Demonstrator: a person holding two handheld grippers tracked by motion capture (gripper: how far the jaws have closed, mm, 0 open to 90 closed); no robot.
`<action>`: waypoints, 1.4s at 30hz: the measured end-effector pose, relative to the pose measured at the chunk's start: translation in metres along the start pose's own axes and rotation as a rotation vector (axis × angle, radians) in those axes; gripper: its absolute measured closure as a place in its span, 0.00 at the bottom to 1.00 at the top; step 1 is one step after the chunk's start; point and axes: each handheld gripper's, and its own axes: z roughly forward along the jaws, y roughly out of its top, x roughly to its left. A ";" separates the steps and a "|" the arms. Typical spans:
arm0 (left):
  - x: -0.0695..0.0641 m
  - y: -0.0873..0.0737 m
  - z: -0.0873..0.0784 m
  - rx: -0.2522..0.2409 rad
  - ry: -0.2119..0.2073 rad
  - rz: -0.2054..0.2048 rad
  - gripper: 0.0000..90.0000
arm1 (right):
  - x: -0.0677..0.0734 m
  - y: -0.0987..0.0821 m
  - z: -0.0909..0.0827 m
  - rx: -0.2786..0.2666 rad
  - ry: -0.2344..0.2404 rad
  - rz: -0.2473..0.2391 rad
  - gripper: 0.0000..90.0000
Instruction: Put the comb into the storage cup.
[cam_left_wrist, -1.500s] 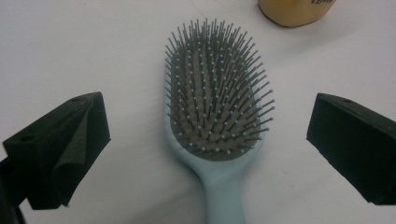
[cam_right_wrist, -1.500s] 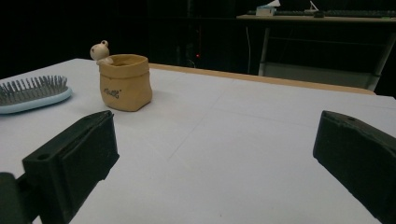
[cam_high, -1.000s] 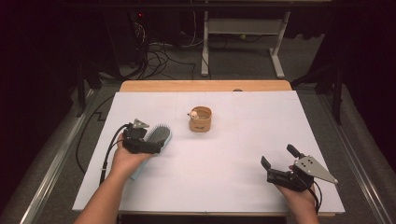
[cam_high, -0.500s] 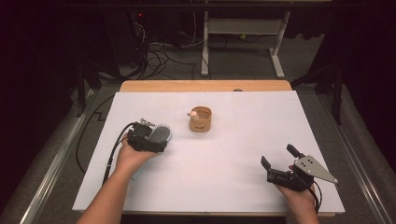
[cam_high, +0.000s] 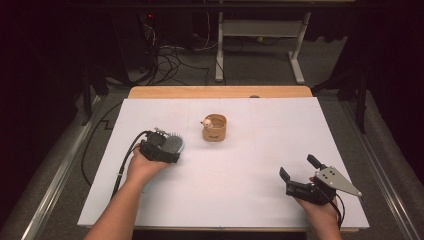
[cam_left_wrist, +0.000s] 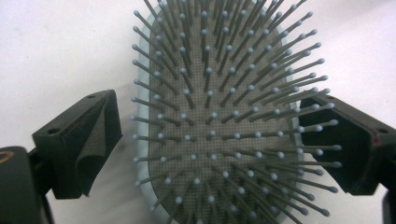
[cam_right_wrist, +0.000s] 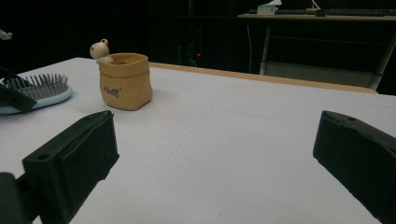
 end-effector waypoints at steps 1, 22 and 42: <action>0.000 0.000 0.000 0.006 -0.002 0.002 0.10 | 0.000 0.000 0.000 0.000 0.000 0.001 0.01; -0.001 0.000 0.002 0.009 -0.024 0.048 0.20 | 0.000 0.000 0.000 -0.002 0.002 -0.005 0.01; -0.002 0.005 0.001 0.043 -0.020 0.015 0.22 | 0.000 0.000 0.000 -0.001 0.004 -0.001 0.01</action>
